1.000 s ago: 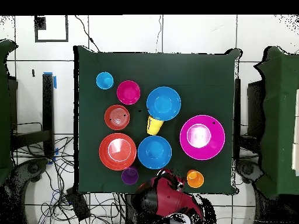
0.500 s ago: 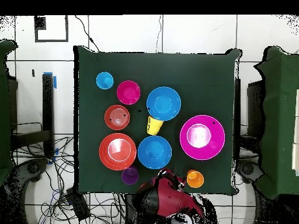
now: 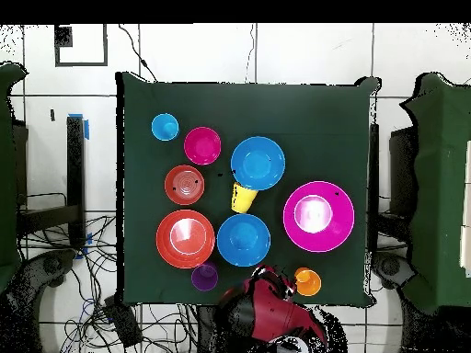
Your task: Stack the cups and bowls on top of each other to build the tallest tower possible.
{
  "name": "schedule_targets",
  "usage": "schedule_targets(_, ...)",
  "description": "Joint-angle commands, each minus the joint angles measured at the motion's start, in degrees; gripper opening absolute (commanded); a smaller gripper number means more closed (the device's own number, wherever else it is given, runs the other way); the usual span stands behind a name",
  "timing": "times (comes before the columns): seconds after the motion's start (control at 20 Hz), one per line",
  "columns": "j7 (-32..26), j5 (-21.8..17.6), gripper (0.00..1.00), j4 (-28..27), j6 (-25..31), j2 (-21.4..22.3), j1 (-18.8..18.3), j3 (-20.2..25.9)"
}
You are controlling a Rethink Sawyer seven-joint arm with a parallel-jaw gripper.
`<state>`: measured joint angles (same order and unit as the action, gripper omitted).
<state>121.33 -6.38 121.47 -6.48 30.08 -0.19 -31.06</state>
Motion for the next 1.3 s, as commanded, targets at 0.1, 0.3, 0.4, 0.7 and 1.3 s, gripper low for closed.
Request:
schedule_targets(0.1,3.09,-1.59,1.0,-5.81,2.89,-4.25,-3.01,8.09)
schedule_targets(0.3,3.06,-1.69,1.0,-6.43,2.21,-5.12,-3.7,8.68)
schedule_targets(0.4,3.27,-1.64,1.0,-6.52,1.63,-5.8,-3.72,8.76)
schedule_targets(0.7,3.97,-1.03,1.0,-6.62,1.21,-6.56,-2.89,8.4)
schedule_targets(1.3,3.6,-1.0,1.0,-7.66,1.86,-6.59,-2.23,8.46)
